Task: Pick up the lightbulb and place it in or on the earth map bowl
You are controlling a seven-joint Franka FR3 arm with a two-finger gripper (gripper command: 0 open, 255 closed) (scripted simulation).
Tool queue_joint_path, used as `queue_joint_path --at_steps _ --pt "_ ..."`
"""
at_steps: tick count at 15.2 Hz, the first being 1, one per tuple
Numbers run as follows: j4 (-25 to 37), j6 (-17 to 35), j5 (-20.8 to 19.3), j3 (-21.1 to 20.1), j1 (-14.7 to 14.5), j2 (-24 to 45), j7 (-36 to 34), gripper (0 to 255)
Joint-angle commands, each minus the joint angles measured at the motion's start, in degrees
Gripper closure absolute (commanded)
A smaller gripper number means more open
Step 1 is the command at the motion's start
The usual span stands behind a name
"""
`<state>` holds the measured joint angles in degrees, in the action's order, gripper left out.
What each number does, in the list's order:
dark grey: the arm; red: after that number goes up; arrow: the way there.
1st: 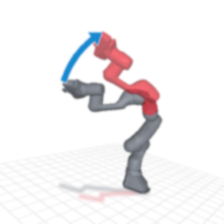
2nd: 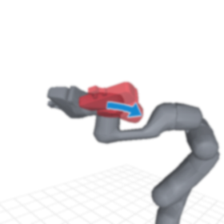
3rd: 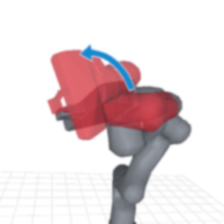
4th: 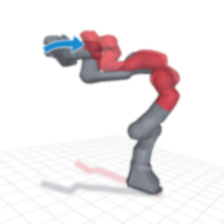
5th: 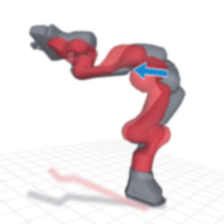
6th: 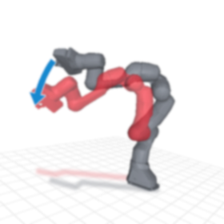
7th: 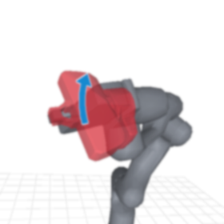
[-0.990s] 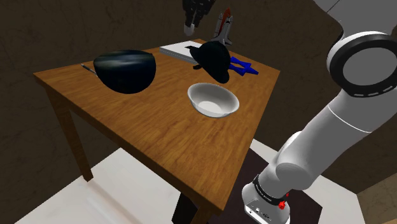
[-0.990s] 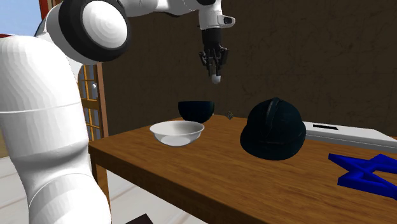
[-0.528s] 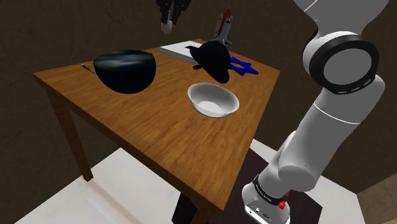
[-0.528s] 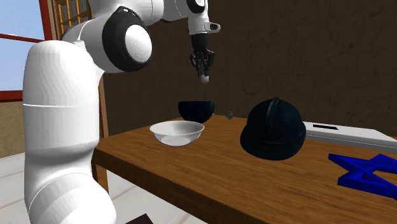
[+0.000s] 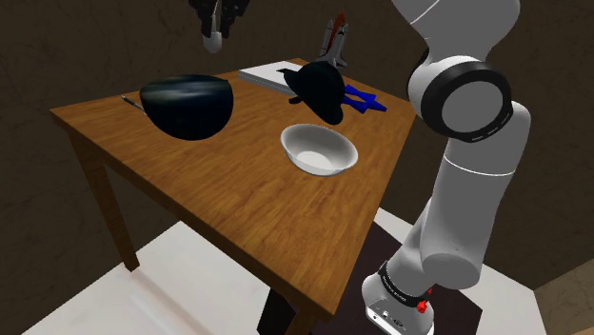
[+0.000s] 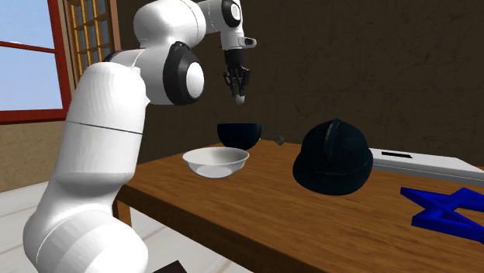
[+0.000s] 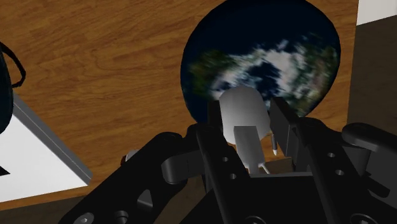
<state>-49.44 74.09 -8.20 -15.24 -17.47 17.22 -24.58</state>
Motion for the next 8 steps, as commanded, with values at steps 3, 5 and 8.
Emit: queue_joint_path --at_steps 3,5,8 --pt "-8.94 5.49 1.22 -0.02 1.17 -3.56 -0.27 255" --pt "-13.05 7.98 1.78 0.06 1.69 -5.22 -0.21 255" --pt "-18.39 11.37 2.44 0.2 2.25 -7.25 -0.13 255"
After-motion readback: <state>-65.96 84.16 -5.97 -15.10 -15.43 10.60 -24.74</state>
